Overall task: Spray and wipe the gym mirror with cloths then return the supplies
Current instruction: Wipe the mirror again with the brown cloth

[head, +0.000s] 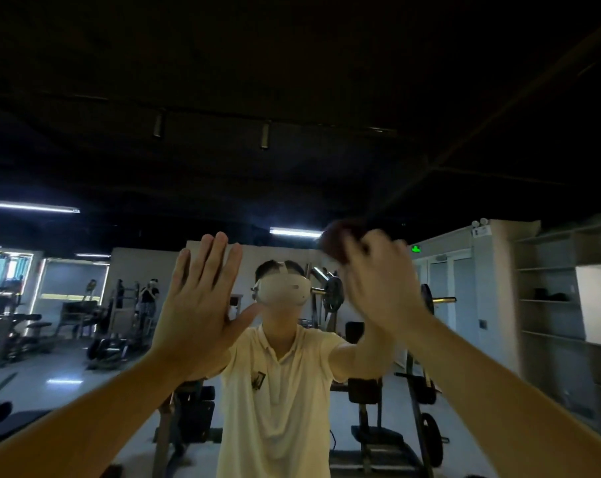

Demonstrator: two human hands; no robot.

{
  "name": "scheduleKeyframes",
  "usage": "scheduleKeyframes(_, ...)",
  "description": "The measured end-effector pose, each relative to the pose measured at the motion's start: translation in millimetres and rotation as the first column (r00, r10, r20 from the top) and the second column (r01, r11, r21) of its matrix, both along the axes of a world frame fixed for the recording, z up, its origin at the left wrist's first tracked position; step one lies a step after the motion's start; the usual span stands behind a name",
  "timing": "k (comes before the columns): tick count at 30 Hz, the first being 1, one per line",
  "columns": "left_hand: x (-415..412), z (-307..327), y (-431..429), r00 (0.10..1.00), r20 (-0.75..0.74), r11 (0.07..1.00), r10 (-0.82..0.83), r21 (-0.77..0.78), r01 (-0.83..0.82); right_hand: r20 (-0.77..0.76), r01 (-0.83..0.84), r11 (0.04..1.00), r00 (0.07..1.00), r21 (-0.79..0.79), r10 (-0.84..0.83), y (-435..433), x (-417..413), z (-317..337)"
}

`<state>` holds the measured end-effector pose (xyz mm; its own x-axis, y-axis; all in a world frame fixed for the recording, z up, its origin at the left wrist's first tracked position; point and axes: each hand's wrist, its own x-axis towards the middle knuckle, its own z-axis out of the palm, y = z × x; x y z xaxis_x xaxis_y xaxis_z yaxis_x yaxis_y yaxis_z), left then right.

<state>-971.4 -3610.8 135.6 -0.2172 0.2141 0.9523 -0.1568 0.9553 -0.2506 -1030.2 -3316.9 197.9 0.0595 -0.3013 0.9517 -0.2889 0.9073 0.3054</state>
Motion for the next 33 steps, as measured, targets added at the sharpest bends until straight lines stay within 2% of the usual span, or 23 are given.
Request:
scheduleKeyframes(2, 0.4, -0.4, 1.0, 1.000, 0.008, 1.000, 0.015, 0.005, -0.015, 0.093, 0.001, 0.965, 0.995, -0.261, 0.024, 42.4, -11.3, 12.7)
scheduleKeyframes(4, 0.6, -0.7, 3.5, 0.999, 0.011, 1.000, 0.030, 0.008, -0.030, 0.095, -0.010, 0.874, 0.993, -0.486, 0.064, 55.5, -19.0, 25.4)
scheduleKeyframes(6, 0.4, -0.2, 4.3, 0.999, 0.023, 0.999, 0.049, 0.009, -0.049, 0.108, -0.009, 0.803, 0.990, -0.596, 0.092, 35.5, -14.7, 34.0)
scheduleKeyframes(8, 1.3, 0.3, 5.1, 0.996, 0.033, 0.997, 0.077, 0.005, -0.077, 0.115, -0.038, 0.802, 0.985, -0.596, 0.132, 1.1, -4.6, 32.1)
scheduleKeyframes(12, 4.7, 0.4, 9.7, 0.991, 0.068, 0.993, 0.117, 0.020, -0.118, 0.135, -0.118, 0.910, 0.973, -0.399, 0.185, -57.8, 16.1, 3.5)
scheduleKeyframes(15, 12.9, -1.0, 16.2, 0.987, 0.112, 0.990, 0.114, 0.068, -0.122, 0.204, -0.252, 0.962, 0.941, -0.110, 0.270, -73.3, 28.8, -41.8)
scheduleKeyframes(17, 21.5, -0.4, 22.7, 0.983, 0.149, 0.987, 0.111, 0.102, -0.127, 0.177, -0.297, 0.947, 0.946, 0.121, 0.273, -61.5, 28.4, -74.6)
scheduleKeyframes(19, 29.7, -3.1, 30.0, 0.972, 0.197, 0.979, 0.129, 0.132, -0.157, 0.214, -0.278, 0.895, 0.953, 0.348, 0.213, -30.8, 23.3, -93.3)
scheduleKeyframes(20, 33.8, -7.4, 33.8, 0.963, 0.226, 0.973, 0.149, 0.141, -0.183, 0.233, -0.273, 0.871, 0.954, 0.409, 0.189, -10.9, 23.9, -94.7)
scheduleKeyframes(21, 37.0, -13.9, 37.2, 0.952, 0.255, 0.967, 0.167, 0.145, -0.208, 0.239, -0.288, 0.874, 0.949, 0.391, 0.205, 9.6, 20.5, -91.0)
scheduleKeyframes(22, 39.8, -23.0, 40.8, 0.943, 0.280, 0.964, 0.179, 0.142, -0.225, 0.257, -0.301, 0.906, 0.939, 0.299, 0.227, 30.7, 17.6, -85.0)
scheduleKeyframes(25, 43.2, -58.6, 49.5, 0.921, 0.336, 0.959, 0.199, 0.128, -0.254, 0.156, -0.180, 0.981, 0.969, -0.075, 0.190, 82.2, -0.4, -58.8)
scheduleKeyframes(27, 44.4, -78.9, 47.2, 0.920, 0.333, 0.960, 0.206, 0.112, -0.256, 0.167, -0.128, 0.951, 0.969, -0.282, 0.180, 94.7, -10.2, -38.9)
scheduleKeyframes(29, 47.3, -89.1, 37.0, 0.904, 0.375, 0.966, 0.207, 0.068, -0.250, 0.188, -0.140, 0.895, 0.953, -0.424, 0.238, 76.2, -8.6, -26.4)
scheduleKeyframes(31, 51.0, -91.4, 24.4, 0.882, 0.430, 0.973, 0.192, 0.030, -0.227, 0.173, -0.184, 0.868, 0.941, -0.461, 0.291, 39.2, 1.3, -28.3)
scheduleKeyframes(33, 53.9, -88.9, 17.5, 0.871, 0.456, 0.977, 0.183, 0.011, -0.211, 0.162, -0.264, 0.886, 0.924, -0.381, 0.345, -2.3, 9.1, -41.9)
